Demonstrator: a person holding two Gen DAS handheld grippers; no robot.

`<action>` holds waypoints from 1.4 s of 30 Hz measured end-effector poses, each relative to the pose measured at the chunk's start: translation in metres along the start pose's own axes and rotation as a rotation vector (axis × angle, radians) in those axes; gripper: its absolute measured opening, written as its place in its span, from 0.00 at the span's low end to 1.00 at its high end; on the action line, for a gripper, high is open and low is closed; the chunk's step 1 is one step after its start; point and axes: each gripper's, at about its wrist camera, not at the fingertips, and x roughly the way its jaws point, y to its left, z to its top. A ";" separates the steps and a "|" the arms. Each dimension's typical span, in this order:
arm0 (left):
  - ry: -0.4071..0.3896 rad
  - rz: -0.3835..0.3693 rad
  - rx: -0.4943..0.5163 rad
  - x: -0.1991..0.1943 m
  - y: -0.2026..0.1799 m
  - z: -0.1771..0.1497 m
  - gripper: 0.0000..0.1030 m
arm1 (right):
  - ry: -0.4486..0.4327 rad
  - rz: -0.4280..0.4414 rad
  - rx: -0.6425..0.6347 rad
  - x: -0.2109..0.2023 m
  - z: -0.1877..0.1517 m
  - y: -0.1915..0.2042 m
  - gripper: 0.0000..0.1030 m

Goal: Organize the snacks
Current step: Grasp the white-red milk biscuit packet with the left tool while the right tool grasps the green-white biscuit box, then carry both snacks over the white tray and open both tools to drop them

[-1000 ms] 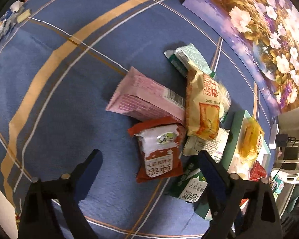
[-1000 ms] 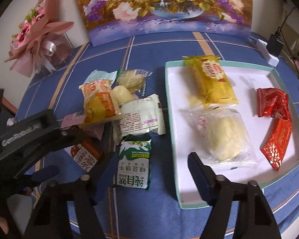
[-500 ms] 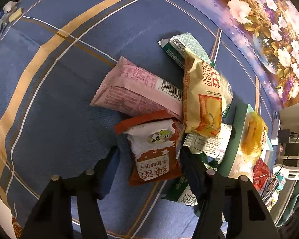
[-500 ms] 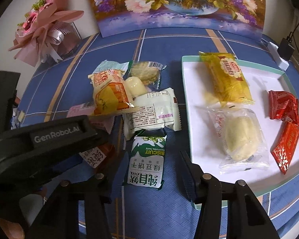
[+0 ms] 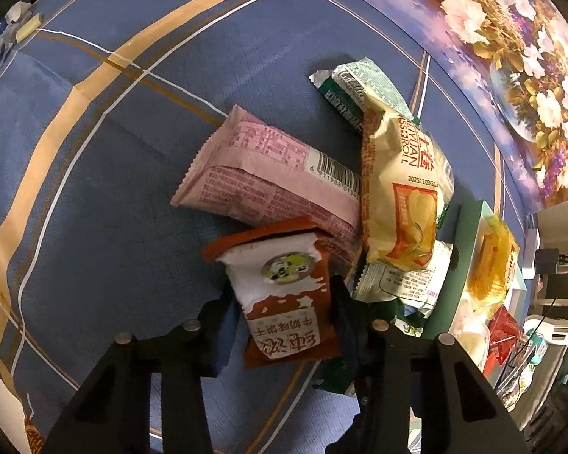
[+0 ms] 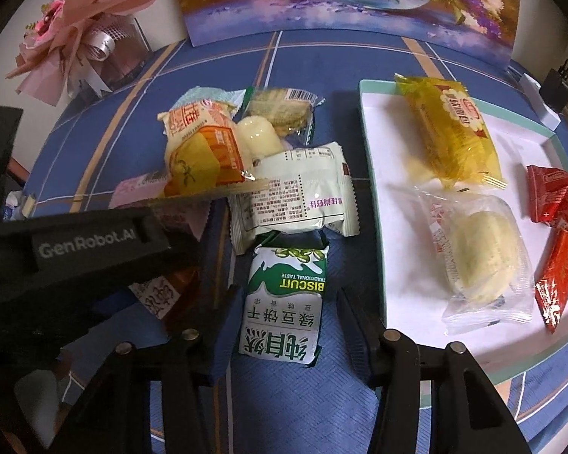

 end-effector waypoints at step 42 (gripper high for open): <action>-0.036 -0.003 -0.027 -0.038 0.015 -0.003 0.40 | -0.029 0.034 -0.013 -0.016 -0.008 0.005 0.41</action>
